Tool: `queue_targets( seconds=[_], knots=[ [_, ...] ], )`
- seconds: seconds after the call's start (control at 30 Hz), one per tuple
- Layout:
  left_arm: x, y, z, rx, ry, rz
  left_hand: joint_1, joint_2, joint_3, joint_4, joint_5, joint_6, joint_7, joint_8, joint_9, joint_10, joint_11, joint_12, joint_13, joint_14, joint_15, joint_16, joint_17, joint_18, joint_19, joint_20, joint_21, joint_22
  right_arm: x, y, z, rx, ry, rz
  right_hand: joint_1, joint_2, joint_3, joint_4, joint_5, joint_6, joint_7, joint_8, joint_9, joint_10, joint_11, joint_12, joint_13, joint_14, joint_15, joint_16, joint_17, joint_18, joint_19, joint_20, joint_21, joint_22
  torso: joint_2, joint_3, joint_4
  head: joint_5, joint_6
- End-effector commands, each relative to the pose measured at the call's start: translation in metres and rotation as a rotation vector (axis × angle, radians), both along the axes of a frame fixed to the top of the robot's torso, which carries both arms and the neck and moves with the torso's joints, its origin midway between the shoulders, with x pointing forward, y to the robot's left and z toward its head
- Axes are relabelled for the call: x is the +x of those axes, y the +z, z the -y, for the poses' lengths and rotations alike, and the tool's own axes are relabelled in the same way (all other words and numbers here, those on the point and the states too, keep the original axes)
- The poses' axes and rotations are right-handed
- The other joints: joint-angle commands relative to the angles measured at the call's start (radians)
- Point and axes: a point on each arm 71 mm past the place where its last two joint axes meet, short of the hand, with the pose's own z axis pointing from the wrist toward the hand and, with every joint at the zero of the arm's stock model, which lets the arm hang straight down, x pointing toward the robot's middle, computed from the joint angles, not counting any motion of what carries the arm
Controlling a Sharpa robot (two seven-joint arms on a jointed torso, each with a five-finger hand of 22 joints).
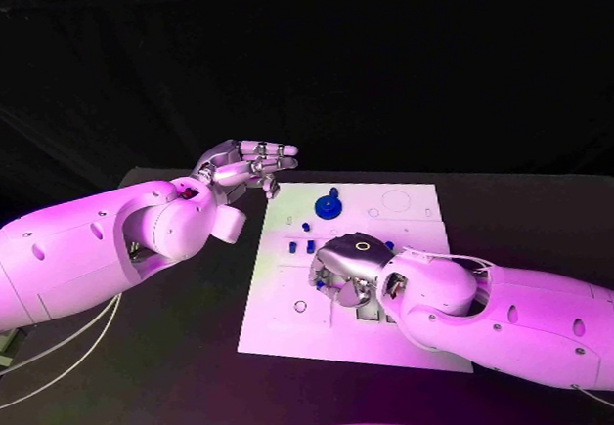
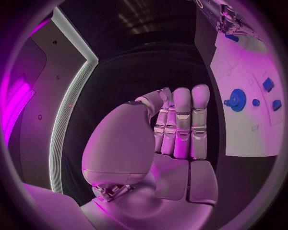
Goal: Assemble the parts on the task board
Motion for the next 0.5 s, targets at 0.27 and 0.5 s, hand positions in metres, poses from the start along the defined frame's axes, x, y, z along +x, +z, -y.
queue_targets(
  seconds=[0.27, 0.5],
  knots=[
    [-0.0004, 0.0003, 0.0025, 0.000, -0.021, -0.002, -0.006, 0.011, 0.000, -0.005, 0.003, -0.003, 0.004, -0.005, -0.001, -0.006, 0.000, 0.007, 0.001, -0.007, 0.002, -0.007, -0.003, 0.010, -0.004, 0.000, -0.006, -0.003, 0.0015, -0.0031, 0.0026, -0.015, -0.029, 0.003, -0.062, -0.018, -0.046, 0.016, 0.005, -0.039, 0.016, -0.030, -0.007, -0.069, 0.006, -0.013, -0.020, 0.029, 0.014, -0.007, -0.016, -0.001, 0.053, 0.012, -0.027, 0.207, 0.000, 0.0003, -0.0009, -0.004, 0.000],
    [-0.0002, -0.0001, 0.0011, 0.003, -0.020, -0.006, -0.007, 0.012, 0.000, -0.005, 0.003, -0.004, 0.005, -0.005, -0.002, -0.007, 0.000, 0.008, 0.001, -0.007, 0.002, -0.007, -0.003, 0.011, -0.005, 0.000, -0.008, -0.005, 0.0022, -0.0006, 0.0075, 0.014, -0.049, 0.021, -0.080, -0.039, -0.073, 0.018, -0.007, -0.112, 0.019, -0.065, -0.025, -0.175, 0.022, -0.006, -0.038, 0.017, 0.028, -0.038, -0.056, 0.019, 0.015, 0.026, -0.120, 0.167, -0.001, 0.0006, -0.0004, -0.006, 0.003]
  ],
)
